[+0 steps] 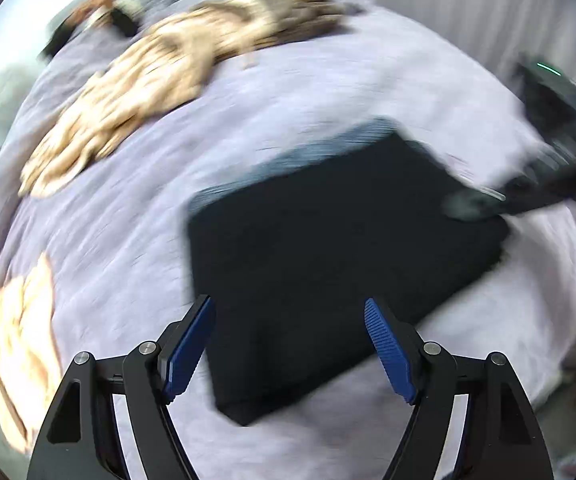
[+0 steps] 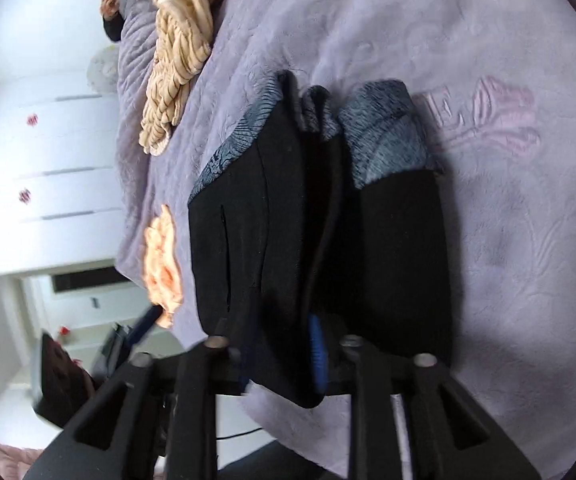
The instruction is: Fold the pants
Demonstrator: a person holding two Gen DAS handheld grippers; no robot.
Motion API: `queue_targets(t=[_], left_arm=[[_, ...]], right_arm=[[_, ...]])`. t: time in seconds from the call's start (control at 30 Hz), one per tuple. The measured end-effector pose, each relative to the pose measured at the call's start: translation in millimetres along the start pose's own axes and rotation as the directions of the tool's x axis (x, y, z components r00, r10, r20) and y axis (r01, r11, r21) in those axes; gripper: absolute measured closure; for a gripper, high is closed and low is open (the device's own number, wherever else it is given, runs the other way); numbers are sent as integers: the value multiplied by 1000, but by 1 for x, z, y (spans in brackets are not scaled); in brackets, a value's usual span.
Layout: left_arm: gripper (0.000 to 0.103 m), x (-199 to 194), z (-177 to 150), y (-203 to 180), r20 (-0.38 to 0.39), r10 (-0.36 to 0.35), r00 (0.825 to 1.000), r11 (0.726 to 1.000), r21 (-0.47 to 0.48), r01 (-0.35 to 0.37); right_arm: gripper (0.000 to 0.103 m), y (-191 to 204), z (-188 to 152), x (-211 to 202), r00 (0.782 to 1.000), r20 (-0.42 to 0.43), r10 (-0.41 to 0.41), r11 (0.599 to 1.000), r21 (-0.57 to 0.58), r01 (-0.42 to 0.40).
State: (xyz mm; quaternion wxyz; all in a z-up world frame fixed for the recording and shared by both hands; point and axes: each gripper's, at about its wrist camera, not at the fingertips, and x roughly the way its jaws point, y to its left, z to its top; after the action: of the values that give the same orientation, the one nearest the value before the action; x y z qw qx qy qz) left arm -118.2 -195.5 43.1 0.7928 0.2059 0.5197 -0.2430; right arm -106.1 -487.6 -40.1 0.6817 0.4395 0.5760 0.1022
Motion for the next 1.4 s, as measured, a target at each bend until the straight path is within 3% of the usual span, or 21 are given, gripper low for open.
queue_targets(t=[0.1,0.2,0.33,0.5,0.63,0.77,0.83,0.9,1.03,1.1,1.27,1.33,1.37,1.4], left_arm=[[25,22,-1,39,-64,-23,998,988,-154,13],[25,72,-16,46,-220,-52,974,980,-196,8],[25,80,-25,47,-202,-78,976,969,-247,27],[24,81,-27,47,-211,-83,974,969,-243,30],[24,89,-17,56,-213,-80,974,969,-247,26],[24,96,-14,62,-213,-80,974,968,-249,25],[16,95,-13,62,-217,-78,973,969,-248,22],[15,89,-14,61,-217,-69,974,969,-247,14],[13,89,-14,62,-225,-70,972,967,-254,11],[0,90,-14,62,-233,-52,971,968,-249,-8],[0,90,-14,68,-251,-101,963,958,-285,26],[0,87,-14,75,-248,-132,960,950,-309,50],[0,85,-13,79,-243,-146,959,946,-317,63],[0,84,-13,83,-239,-157,958,944,-322,74]], right_arm=[[89,15,-10,-5,993,10,-115,988,-98,116],[90,5,-22,13,971,-2,-241,964,-118,239],[88,-6,-36,7,981,60,-186,982,-28,188],[80,25,-46,-15,941,132,-312,941,-91,325],[80,55,-43,-29,931,195,-309,926,-163,341],[80,66,-35,-3,925,166,-342,905,-205,372],[80,53,-35,22,906,104,-411,885,-195,423],[80,40,-42,34,891,96,-444,869,-197,454],[80,41,-46,29,897,111,-428,872,-211,442],[80,40,-45,27,900,106,-422,875,-213,435],[80,40,-47,22,904,110,-413,880,-209,427],[74,41,-50,15,912,117,-393,888,-209,410],[61,41,-48,11,918,120,-379,895,-206,397],[42,39,-50,3,923,130,-362,903,-197,381]])
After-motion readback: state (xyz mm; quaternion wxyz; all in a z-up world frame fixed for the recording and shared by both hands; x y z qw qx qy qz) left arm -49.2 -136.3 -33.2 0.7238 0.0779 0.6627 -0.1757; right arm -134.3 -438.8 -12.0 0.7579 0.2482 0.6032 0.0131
